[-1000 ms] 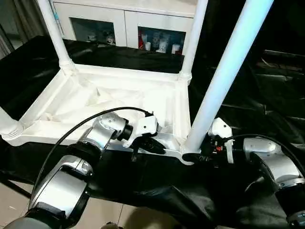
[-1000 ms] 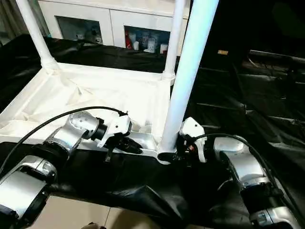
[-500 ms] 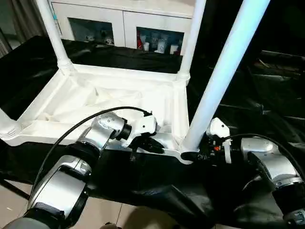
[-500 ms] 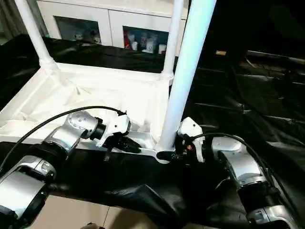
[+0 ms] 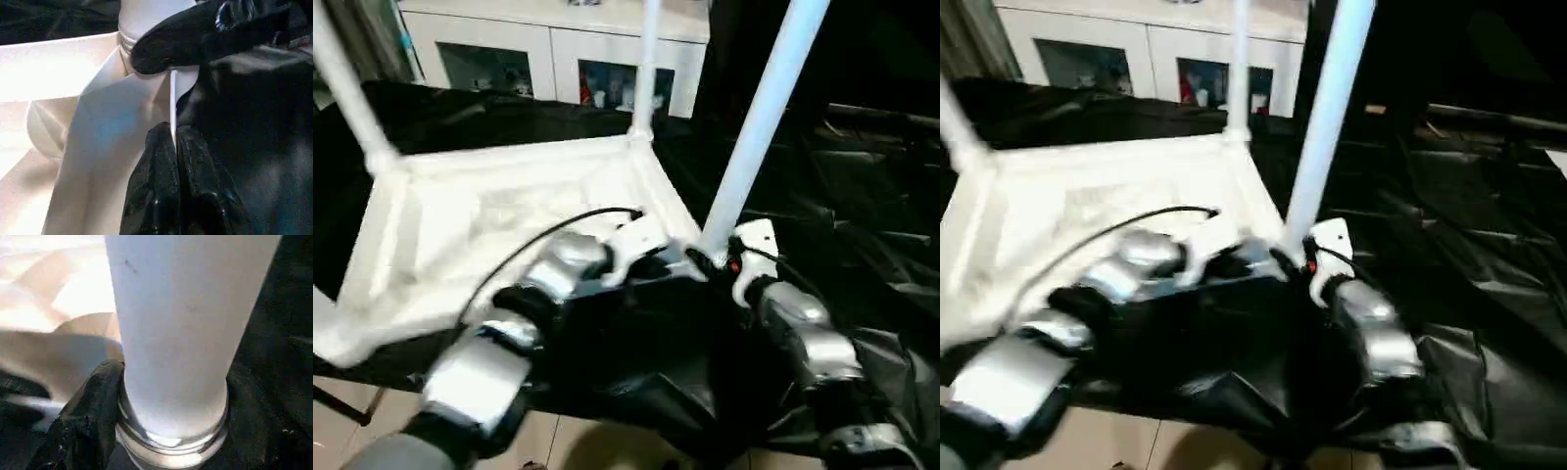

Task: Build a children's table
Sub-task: Rotate leg to tighten

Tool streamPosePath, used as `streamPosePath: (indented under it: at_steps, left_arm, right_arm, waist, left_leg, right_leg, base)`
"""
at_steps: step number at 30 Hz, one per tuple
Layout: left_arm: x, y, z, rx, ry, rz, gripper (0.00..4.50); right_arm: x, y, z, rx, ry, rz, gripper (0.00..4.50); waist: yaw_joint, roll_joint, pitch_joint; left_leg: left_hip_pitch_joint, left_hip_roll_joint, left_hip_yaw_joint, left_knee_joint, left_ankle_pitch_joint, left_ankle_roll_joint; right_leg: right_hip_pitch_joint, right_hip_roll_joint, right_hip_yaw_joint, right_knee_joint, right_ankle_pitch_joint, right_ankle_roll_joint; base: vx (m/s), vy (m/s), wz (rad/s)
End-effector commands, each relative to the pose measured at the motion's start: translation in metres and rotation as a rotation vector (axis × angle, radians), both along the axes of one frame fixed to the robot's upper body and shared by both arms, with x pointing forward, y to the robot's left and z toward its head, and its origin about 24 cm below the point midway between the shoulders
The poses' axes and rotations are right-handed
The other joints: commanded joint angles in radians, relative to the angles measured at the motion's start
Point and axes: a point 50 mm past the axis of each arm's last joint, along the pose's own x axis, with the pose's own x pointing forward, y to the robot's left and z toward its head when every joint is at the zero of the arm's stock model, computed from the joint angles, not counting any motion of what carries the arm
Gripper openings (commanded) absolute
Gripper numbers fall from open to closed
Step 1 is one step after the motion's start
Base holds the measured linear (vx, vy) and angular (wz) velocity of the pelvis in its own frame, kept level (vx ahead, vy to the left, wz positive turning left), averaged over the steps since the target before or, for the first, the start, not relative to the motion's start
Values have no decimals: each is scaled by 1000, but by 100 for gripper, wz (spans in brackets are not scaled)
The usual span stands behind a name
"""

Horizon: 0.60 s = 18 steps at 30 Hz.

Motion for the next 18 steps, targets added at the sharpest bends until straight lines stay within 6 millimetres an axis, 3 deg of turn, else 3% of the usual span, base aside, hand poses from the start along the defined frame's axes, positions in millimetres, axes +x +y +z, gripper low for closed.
streamPosePath:
  at_steps: [1,4,8,10,12,15,17,18]
  left_arm:
    - [11,5,5,24,-80,152,0]
    - [10,1,4,36,-92,142,0]
    - [7,-2,2,40,-71,89,0]
    - [6,-2,3,29,-65,70,0]
    - [5,-1,5,5,-55,34,0]
    - [2,7,7,7,-28,-53,0]
    - [1,14,7,24,-24,-109,0]
    - [0,16,7,29,-25,-127,0]
  right_arm:
    - [-3,-10,-16,-78,62,-164,269]
    - [-1,0,-13,-52,41,-158,269]
    - [0,11,-1,10,-48,-76,269]
    - [-1,12,8,62,-98,-34,324]
    - [-2,11,14,83,-129,8,341]
    - [-5,-3,26,66,-118,173,360]
    - [-9,-15,31,36,-80,330,380]
    - [-11,-18,32,24,-67,375,385]
  waist:
    - [-2,4,-73]
    - [-2,10,-73]
    - [-3,9,-74]
    - [-1,10,-74]
    - [0,5,-75]
    - [-5,3,-70]
    - [-5,5,-69]
    - [-2,5,-70]
  left_leg:
    - [7,-16,11,-73,-273,8]
    - [4,-16,11,-74,-270,19]
    - [2,-15,12,-73,-264,38]
    - [3,-12,12,-73,-249,54]
    - [0,-13,13,-72,-233,65]
    - [-8,-16,9,-76,-241,72]
    - [-2,-14,11,-73,-252,81]
    - [-2,-11,11,-70,-238,91]
  right_leg:
    - [47,-16,15,-79,-321,-195]
    - [49,-17,15,-79,-294,-195]
    - [53,-17,15,-76,-249,-209]
    - [54,-18,16,-72,-209,-226]
    - [58,-18,16,-69,-186,-234]
    - [68,-18,12,-72,-241,-213]
    - [63,-18,14,-77,-263,-210]
    - [66,-19,17,-74,-230,-224]
  base:
    - [0,0,0]
    - [0,0,0]
    - [0,0,0]
    - [0,0,0]
    - [0,0,0]
    - [0,0,0]
    - [0,0,0]
    - [0,0,0]
